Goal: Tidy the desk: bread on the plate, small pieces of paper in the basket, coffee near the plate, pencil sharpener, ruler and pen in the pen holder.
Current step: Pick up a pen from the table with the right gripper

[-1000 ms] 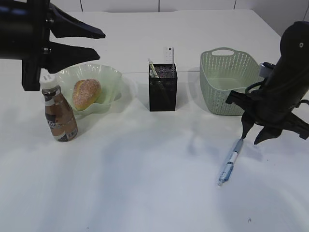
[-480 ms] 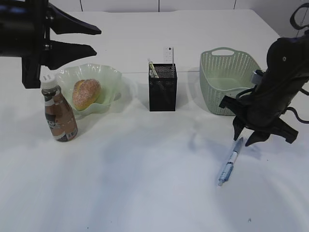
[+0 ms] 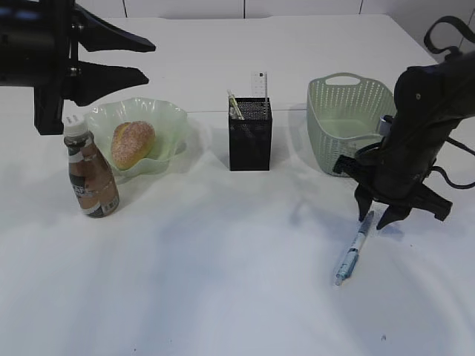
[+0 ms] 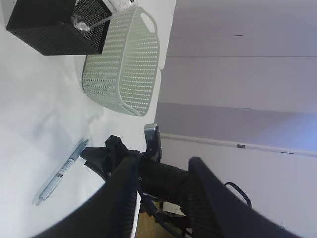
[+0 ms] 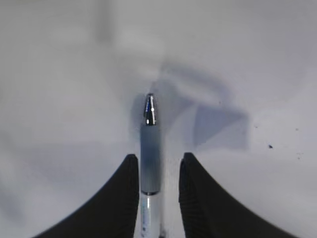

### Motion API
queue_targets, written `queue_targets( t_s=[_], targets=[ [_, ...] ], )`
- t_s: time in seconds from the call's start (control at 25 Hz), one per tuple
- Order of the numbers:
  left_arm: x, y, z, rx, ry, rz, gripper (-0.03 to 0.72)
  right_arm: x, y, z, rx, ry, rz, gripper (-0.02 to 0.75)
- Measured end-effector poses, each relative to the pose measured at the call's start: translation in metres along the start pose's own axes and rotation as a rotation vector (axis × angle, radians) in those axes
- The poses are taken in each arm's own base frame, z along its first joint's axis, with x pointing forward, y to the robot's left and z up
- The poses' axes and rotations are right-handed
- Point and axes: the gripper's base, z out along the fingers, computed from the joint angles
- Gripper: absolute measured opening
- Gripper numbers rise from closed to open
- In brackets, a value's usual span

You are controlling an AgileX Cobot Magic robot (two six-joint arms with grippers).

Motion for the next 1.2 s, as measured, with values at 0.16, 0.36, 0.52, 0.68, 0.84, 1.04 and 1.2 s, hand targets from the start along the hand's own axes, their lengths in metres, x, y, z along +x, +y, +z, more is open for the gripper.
queue_targets(
  t_s=[0.16,0.36,0.52,0.68,0.84,1.04,1.2],
  targets=[
    [0.000,0.000,0.000,-0.001,-0.007,0.001,0.239,-0.005,-0.005,0.002,0.007,-0.003,0.014,0.239],
    [-0.001,0.000,0.000,-0.001,-0.009,0.001,0.238,-0.011,-0.008,0.002,-0.005,-0.023,0.025,0.239],
    [-0.001,0.000,0.000,-0.001,-0.009,0.001,0.239,-0.012,-0.006,0.002,-0.015,-0.032,0.024,0.239],
    [-0.001,0.000,0.000,-0.002,-0.011,0.001,0.238,-0.017,-0.002,0.004,-0.016,-0.033,0.023,0.239],
    [-0.001,0.001,0.001,-0.003,-0.011,0.000,0.238,-0.020,0.001,0.003,-0.018,-0.035,0.020,0.239],
    [-0.002,0.003,0.003,-0.012,-0.008,-0.005,0.238,-0.018,-0.001,0.005,0.010,-0.009,0.014,0.239],
    [-0.002,0.004,0.005,-0.017,-0.007,-0.009,0.238,-0.018,-0.001,0.006,0.014,-0.005,0.011,0.239]
  ],
)
